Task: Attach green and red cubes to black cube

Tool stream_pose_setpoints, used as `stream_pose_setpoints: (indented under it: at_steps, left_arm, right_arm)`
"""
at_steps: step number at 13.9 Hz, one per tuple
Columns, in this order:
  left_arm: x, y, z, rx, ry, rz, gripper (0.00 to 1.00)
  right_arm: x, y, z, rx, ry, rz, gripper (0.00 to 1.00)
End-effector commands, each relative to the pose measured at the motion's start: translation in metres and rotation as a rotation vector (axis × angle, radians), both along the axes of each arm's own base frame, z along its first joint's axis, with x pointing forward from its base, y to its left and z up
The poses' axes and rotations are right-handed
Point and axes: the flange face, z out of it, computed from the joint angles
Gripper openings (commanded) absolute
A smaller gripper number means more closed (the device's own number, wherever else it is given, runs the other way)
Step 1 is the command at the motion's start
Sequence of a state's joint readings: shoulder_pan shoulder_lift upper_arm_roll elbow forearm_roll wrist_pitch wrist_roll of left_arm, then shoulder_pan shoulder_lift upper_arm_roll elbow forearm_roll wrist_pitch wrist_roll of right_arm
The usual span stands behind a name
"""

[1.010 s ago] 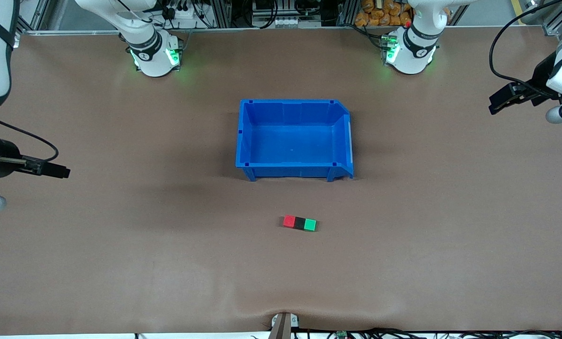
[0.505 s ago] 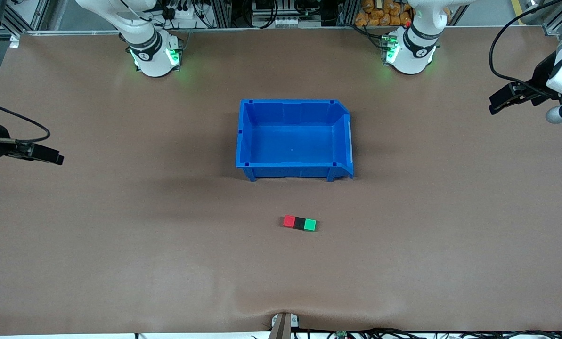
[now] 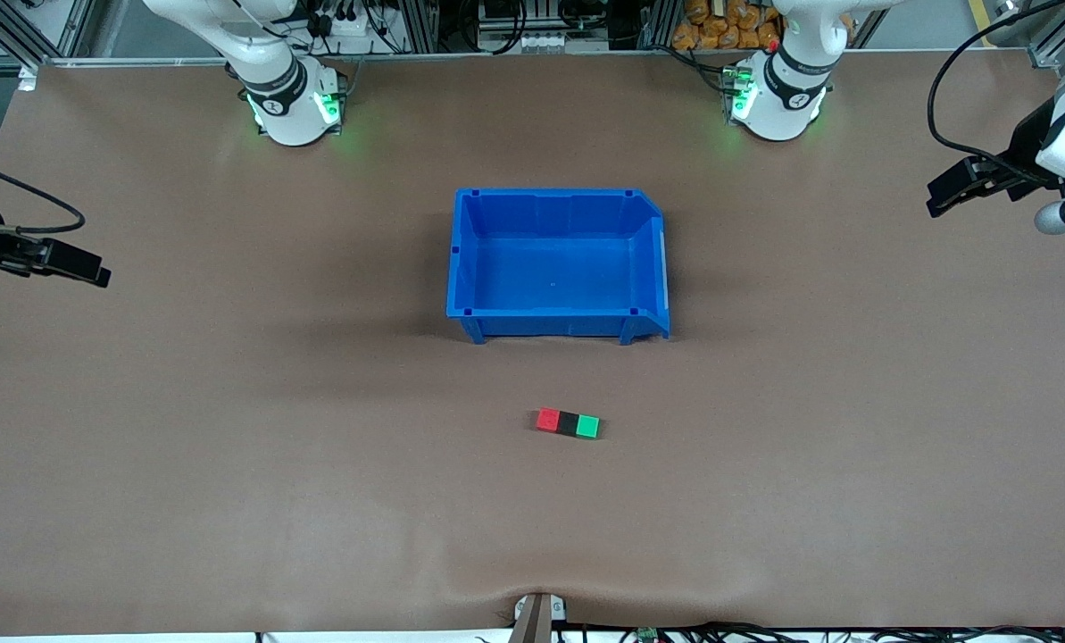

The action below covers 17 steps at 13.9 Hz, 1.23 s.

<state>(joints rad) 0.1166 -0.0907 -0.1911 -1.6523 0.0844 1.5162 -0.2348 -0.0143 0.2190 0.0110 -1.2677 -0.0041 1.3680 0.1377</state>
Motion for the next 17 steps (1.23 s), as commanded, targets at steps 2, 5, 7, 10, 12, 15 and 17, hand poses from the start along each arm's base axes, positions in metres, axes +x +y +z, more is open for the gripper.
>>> stream_pose_setpoints:
  at_steps: [2, 5, 7, 10, 12, 15, 17]
  left_arm:
    - [0.000, 0.003, 0.002, -0.015, 0.008, -0.012, 1.00]
    - [0.001, 0.011, 0.002, -0.015, 0.008, 0.003, 1.00]
    - [0.001, 0.013, 0.002, -0.015, 0.007, -0.001, 1.00]
    - [0.001, 0.013, 0.003, -0.016, 0.006, -0.021, 1.00]
    - [0.001, 0.012, 0.004, -0.018, 0.005, -0.021, 1.00]
    - [0.001, 0.011, 0.003, -0.018, 0.005, -0.025, 1.00]
    - [0.002, 0.009, 0.003, -0.018, 0.005, -0.028, 1.00]
  right_arm:
    - [-0.018, 0.002, 0.003, -0.025, -0.020, 0.023, 1.00]
    - [-0.028, -0.005, -0.002, -0.022, -0.050, 0.069, 1.00]
    - [-0.031, -0.012, -0.003, -0.018, -0.054, 0.097, 1.00]
    - [-0.039, -0.025, -0.002, -0.007, -0.044, 0.153, 1.00]
    - [-0.043, -0.029, 0.000, -0.001, -0.044, 0.152, 1.00]
    - [-0.057, -0.026, 0.001, -0.001, -0.047, 0.158, 1.00]
    - [-0.058, -0.026, 0.002, 0.000, -0.040, 0.156, 1.00]
